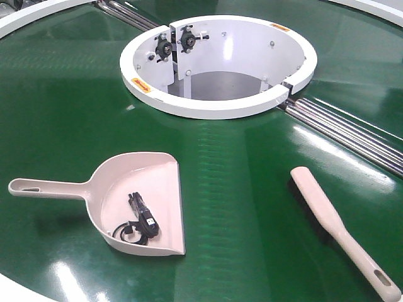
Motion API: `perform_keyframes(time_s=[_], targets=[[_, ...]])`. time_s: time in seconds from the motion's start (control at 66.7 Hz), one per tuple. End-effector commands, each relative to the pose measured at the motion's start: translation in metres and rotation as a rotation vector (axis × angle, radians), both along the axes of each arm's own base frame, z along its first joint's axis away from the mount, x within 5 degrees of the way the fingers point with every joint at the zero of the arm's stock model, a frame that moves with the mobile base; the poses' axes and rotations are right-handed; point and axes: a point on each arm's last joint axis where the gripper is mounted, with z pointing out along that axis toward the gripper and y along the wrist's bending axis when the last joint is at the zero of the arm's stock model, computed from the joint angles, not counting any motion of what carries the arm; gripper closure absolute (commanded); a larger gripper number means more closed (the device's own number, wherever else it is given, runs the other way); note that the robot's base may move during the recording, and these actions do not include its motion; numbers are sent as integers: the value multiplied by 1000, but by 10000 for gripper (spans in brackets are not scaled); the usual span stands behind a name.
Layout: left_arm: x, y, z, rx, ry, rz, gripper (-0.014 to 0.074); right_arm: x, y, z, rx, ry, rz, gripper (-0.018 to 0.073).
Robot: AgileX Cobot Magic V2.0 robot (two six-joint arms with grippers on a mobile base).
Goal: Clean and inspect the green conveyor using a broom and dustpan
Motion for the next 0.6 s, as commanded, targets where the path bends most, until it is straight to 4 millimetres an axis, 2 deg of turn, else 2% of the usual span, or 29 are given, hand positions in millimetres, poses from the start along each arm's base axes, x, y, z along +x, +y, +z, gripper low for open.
perform_keyframes(time_s=[0.0,0.584], targets=[[0,0,-4,-19,-49,-3,603,0,0,0,1,-70,-4,569],[0,0,-4,-19,-49,-3,603,0,0,0,1,-69,-4,569]])
